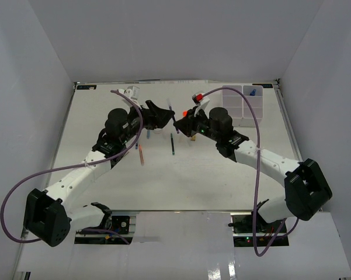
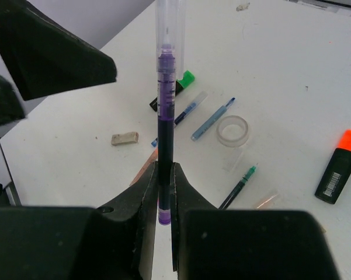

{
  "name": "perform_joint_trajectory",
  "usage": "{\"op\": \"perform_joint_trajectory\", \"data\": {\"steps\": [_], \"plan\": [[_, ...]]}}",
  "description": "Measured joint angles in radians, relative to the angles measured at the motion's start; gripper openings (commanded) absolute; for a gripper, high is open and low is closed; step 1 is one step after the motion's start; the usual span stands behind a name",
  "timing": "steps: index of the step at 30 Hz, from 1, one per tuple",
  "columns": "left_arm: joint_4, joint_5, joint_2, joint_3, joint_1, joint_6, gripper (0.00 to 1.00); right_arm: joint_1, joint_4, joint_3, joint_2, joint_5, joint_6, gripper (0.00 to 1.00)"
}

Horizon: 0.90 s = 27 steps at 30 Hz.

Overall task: Sort the stationery into containers
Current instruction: Place the pen in the storage box.

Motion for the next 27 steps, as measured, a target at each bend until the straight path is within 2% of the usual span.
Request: {"op": "perform_joint_trajectory", "data": {"steps": [11,18,19,21,22,26,27], "plan": [[0.037,-0.082,0.133,0.017,-0.067,0.003,0.71,0.0,0.114,-0.061,-0.079,0.005,0.023,0.08],[0.055,-0.084,0.14,0.034,-0.098,0.013,0.47,0.001,0.144,-0.087,-0.087,0.004,0.026,0.08],[0.062,-0.082,0.142,0.034,-0.101,0.014,0.4,0.001,0.149,-0.088,-0.088,0.004,0.026,0.08],[0.076,-0.075,0.148,0.034,-0.105,0.017,0.33,0.001,0.161,-0.095,-0.092,0.005,0.027,0.08],[0.084,-0.071,0.152,0.034,-0.106,0.015,0.27,0.001,0.164,-0.099,-0.093,0.005,0.028,0.1],[0.089,-0.062,0.158,0.034,-0.111,0.018,0.15,0.001,0.165,-0.106,-0.096,0.005,0.028,0.16],[0.089,-0.061,0.158,0.034,-0.111,0.021,0.14,0.001,0.163,-0.108,-0.098,0.005,0.028,0.29]]}}
